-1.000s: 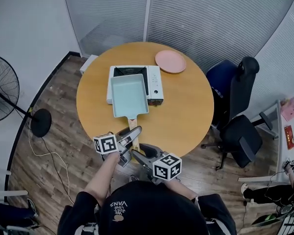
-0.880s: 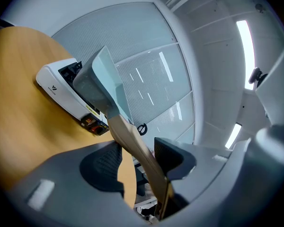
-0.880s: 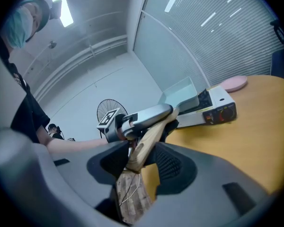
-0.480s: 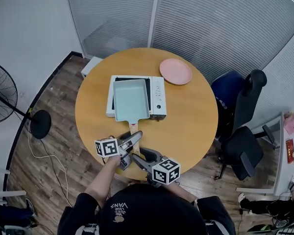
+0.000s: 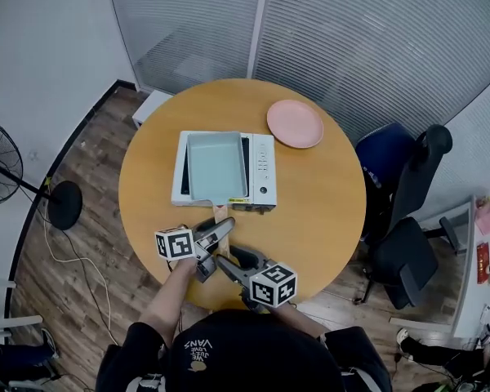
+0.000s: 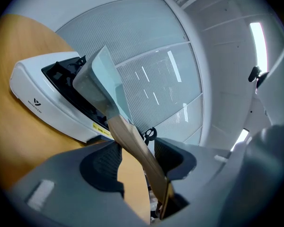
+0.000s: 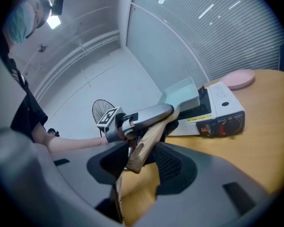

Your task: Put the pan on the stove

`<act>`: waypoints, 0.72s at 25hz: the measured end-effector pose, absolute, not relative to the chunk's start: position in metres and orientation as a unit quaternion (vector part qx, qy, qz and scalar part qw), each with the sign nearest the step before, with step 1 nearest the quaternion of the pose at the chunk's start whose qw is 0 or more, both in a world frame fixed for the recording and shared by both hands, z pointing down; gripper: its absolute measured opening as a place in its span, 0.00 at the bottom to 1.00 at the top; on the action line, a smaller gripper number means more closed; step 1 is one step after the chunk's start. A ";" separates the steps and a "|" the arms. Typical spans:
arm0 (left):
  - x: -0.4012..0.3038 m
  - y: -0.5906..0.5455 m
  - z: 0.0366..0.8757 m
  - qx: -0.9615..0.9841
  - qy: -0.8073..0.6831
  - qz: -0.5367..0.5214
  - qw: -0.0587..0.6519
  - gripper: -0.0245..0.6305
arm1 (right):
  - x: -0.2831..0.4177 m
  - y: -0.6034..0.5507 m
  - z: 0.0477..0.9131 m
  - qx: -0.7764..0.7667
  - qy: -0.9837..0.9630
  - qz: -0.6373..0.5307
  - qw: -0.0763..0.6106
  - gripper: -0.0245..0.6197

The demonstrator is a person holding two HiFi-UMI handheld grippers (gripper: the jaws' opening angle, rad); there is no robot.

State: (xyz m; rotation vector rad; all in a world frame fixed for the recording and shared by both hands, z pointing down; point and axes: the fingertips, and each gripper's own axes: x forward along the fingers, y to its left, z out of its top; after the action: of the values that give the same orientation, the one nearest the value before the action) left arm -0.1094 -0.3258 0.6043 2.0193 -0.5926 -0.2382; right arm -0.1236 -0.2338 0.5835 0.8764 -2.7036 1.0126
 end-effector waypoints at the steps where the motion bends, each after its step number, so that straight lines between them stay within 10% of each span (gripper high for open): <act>1: -0.110 -0.329 0.605 0.831 -0.244 -0.097 0.491 0.35 | -0.124 -0.237 0.584 0.289 -0.894 0.337 0.062 0.30; 18: -0.118 -0.353 0.611 0.814 -0.220 -0.095 0.529 0.35 | -0.136 -0.262 0.585 0.273 -0.893 0.354 0.055 0.32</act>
State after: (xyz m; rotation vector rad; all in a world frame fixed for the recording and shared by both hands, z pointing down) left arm -0.1181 -0.3528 0.6105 1.9434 -0.5250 -0.2264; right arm -0.1362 -0.2625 0.5847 0.8292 -2.7100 1.0760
